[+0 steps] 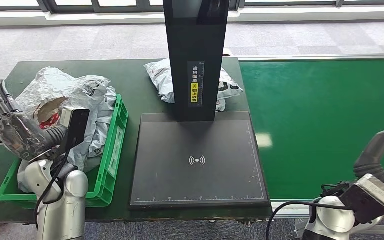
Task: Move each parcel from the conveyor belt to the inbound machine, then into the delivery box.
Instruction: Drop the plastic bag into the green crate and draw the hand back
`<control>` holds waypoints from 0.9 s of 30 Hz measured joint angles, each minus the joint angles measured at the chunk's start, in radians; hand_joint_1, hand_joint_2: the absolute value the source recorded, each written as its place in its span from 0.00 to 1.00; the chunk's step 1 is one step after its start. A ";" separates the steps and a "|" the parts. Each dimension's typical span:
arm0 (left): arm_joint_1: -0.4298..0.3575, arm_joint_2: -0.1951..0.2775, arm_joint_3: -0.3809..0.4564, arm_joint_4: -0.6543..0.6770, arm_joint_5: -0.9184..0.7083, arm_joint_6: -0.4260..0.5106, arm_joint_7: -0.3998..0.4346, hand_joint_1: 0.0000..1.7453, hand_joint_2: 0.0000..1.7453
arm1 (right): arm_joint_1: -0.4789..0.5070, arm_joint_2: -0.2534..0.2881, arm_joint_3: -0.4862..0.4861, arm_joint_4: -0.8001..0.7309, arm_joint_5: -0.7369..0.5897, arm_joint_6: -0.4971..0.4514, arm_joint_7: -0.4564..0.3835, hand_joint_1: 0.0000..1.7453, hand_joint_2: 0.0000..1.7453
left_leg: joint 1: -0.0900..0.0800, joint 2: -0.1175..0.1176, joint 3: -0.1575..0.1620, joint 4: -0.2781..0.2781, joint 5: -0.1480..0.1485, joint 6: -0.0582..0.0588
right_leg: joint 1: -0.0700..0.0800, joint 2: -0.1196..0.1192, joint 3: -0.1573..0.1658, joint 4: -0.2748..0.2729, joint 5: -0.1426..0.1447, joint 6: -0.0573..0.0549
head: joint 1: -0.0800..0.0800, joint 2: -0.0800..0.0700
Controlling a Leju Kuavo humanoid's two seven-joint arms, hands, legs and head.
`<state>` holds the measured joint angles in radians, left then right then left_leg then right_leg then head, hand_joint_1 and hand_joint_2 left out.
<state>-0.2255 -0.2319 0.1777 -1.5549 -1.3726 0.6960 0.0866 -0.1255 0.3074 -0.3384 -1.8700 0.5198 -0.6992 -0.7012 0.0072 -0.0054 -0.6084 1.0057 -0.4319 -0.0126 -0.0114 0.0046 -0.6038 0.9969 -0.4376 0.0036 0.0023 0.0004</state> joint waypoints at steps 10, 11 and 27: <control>0.080 -0.020 -0.197 -0.208 1.239 -0.281 -0.761 0.00 1.00 | 0.041 -0.012 0.128 0.000 -0.075 0.015 -0.001 0.00 1.00 | 0.000 0.000 0.000 0.000 -0.001 0.000 | 0.000 0.000 0.001 0.000 -0.001 0.000 | 0.000 0.000; 0.091 -0.019 -0.219 -0.229 1.307 -0.349 -0.774 0.00 1.00 | 0.049 -0.019 0.170 0.009 -0.097 0.037 0.000 0.00 1.00 | 0.000 0.000 0.000 0.000 -0.001 0.000 | 0.001 0.000 0.001 0.000 -0.001 0.000 | 0.000 0.000; 0.138 -0.034 -0.329 -0.276 1.595 -0.760 -0.743 0.00 1.00 | 0.051 -0.072 0.542 0.111 -0.209 0.366 0.013 0.00 1.00 | 0.000 -0.001 0.000 0.000 -0.001 -0.001 | 0.001 -0.001 0.001 0.000 -0.001 0.000 | 0.000 0.000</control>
<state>-0.0877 -0.2661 -0.1516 -1.8306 0.2226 -0.0644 -0.6561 -0.0744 0.2358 0.2036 -1.7586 0.3105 -0.3333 -0.6882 0.0072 -0.0062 -0.6084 1.0057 -0.4328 -0.0131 -0.0105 0.0039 -0.6026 0.9971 -0.4390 0.0034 0.0022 0.0004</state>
